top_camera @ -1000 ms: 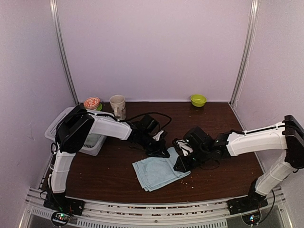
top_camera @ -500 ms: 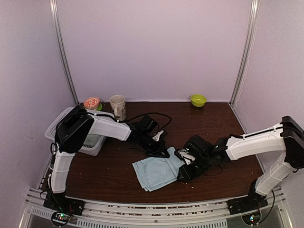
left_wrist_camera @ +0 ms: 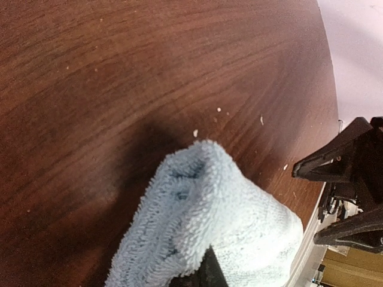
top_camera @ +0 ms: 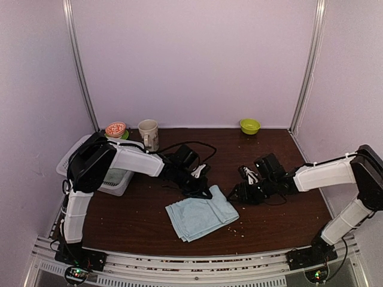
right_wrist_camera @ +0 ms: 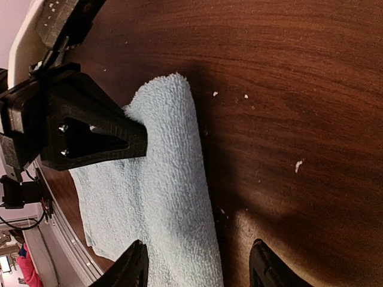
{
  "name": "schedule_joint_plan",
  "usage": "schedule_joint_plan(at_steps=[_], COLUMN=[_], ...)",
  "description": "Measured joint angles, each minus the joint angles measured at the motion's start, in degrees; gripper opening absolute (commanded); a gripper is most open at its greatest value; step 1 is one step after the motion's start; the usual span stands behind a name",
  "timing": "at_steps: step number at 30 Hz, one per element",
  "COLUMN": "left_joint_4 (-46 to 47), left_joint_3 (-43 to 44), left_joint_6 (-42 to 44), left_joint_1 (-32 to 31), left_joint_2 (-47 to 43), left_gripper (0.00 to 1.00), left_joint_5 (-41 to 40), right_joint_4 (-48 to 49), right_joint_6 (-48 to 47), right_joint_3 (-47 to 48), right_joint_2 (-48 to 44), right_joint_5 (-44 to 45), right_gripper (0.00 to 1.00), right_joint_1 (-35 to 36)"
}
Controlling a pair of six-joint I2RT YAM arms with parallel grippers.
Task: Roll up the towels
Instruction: Roll the towel at the center of the board.
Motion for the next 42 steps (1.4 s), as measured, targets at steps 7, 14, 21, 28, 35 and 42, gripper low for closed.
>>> schedule_joint_plan(at_steps=[7, 14, 21, 28, 35, 42], left_joint_4=[-1.05, -1.60, -1.53, -1.09, -1.09, -2.34], left_joint_3=[0.00, 0.00, -0.17, -0.94, -1.57, -2.14], left_joint_6=[1.40, 2.29, 2.73, 2.71, 2.71, 3.17], left_joint_1=[0.00, 0.00, 0.00, 0.00, -0.02, -0.15], left_joint_2=[-0.39, -0.52, -0.61, -1.03, -1.55, -2.78], left_gripper=[0.00, 0.00, 0.00, 0.00, 0.00, 0.15], left_joint_5=[-0.42, -0.79, -0.79, -0.90, -1.22, -2.19], right_joint_4=[9.70, 19.54, 26.16, 32.15, 33.97, 25.86], right_joint_6=[3.08, 6.91, 10.12, 13.44, 16.41, 13.86], right_joint_3=[-0.68, -3.72, -5.60, -5.46, -5.05, -4.20], right_joint_2=[7.74, 10.54, 13.03, 15.82, 18.40, 15.15], right_joint_5=[-7.43, -12.70, -15.82, -19.10, -18.43, -14.71], right_gripper=[0.54, 0.49, 0.37, 0.51, 0.02, 0.00], right_joint_1=[-1.36, -1.49, -1.40, 0.00, 2.10, 2.03])
